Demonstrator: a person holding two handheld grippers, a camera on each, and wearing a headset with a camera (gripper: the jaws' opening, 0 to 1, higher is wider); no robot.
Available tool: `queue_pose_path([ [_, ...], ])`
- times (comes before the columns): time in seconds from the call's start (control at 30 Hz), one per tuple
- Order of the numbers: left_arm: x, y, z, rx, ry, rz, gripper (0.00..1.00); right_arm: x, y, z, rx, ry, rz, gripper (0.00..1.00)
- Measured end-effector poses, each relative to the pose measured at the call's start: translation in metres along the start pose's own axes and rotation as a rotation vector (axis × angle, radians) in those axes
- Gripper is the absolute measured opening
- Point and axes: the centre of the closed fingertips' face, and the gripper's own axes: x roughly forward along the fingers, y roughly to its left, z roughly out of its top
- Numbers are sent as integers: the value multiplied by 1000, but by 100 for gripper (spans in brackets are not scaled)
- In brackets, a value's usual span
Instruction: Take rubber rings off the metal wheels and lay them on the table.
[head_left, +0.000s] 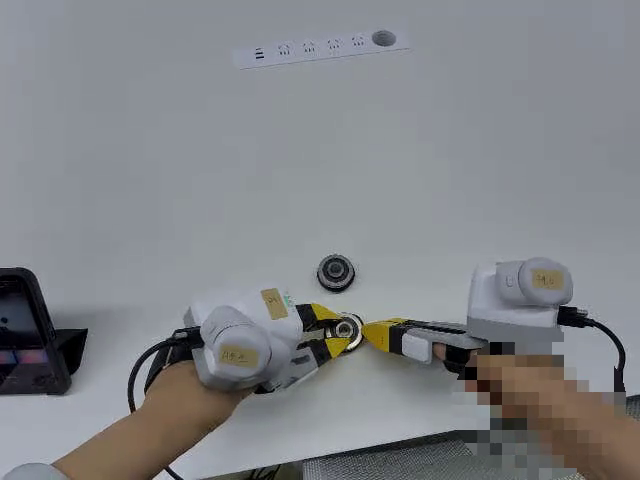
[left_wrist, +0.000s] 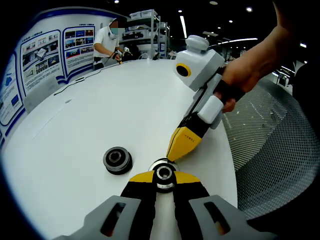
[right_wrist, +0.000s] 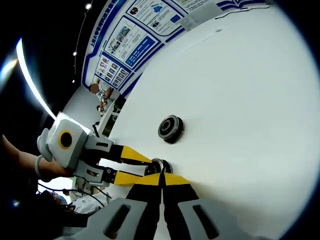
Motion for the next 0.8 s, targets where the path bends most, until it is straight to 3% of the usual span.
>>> queue_pose_path([
  [0.8,0,0,0,0,-1,2,12,1,11,2,-1,-9,28,2],
])
